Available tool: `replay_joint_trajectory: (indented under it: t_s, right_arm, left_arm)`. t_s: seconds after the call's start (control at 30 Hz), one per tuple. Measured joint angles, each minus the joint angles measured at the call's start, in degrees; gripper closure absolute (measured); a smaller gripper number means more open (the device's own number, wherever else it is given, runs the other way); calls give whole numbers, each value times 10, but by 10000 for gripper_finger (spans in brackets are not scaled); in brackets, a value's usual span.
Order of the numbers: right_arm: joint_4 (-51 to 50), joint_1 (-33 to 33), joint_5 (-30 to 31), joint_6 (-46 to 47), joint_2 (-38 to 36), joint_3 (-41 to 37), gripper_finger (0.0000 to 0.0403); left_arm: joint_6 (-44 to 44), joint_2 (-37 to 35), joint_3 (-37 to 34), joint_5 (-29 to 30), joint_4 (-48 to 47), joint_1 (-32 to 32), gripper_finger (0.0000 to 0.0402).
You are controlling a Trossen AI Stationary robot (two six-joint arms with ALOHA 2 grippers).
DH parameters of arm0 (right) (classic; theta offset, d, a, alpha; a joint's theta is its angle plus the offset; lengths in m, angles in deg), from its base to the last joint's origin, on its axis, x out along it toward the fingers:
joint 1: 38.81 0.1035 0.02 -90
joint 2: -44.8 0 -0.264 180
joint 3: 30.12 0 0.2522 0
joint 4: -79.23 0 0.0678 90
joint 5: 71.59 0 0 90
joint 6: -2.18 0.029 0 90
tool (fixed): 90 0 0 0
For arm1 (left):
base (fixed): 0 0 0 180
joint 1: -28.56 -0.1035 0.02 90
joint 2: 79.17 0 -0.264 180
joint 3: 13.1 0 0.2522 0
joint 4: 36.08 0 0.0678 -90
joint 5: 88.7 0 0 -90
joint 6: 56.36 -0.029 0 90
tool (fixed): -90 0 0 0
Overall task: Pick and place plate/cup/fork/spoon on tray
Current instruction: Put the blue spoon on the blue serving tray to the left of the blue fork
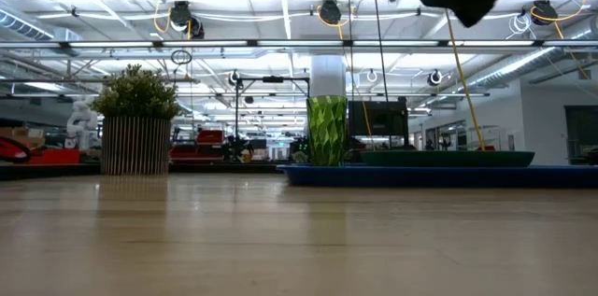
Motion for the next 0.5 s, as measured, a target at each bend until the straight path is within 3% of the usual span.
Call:
replay_joint_trajectory:
  t_s: [0.1, 0.23, 0.5]
  right_arm:
    - [-58, 26, 67, 15, -34, 0, 173]
    - [-97, 43, 111, 12, -70, 0, 173]
    - [-160, 44, 138, -37, -130, 0, 173]
  left_arm:
    - [33, -18, 0, 96, -29, -3, 387]
    - [69, -24, 0, 226, -56, -4, 386]
    - [209, -24, 0, 365, -78, -26, 387]
